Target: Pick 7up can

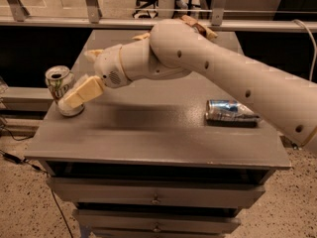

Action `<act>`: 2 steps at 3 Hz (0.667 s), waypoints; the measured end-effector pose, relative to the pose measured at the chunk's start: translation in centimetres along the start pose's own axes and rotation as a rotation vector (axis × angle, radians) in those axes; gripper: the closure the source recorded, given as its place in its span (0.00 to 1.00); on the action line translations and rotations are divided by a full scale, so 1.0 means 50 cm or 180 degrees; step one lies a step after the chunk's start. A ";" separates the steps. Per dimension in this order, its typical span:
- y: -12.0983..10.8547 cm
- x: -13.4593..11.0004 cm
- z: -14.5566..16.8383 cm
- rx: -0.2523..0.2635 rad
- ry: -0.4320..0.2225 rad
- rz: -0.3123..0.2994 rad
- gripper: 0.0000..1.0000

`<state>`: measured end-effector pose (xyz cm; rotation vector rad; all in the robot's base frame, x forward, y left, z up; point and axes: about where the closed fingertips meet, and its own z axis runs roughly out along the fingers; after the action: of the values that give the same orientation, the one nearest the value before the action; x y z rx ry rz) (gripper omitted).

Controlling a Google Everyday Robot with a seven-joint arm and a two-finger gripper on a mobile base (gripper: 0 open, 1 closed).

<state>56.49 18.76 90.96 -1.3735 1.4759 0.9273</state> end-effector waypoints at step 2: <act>0.044 0.003 0.072 -0.0162 -0.0111 0.0136 0.19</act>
Offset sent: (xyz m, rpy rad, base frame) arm -0.0230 0.0467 -0.0268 0.0319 0.0917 0.0100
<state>54.73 22.32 89.53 -1.3603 1.4695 1.0172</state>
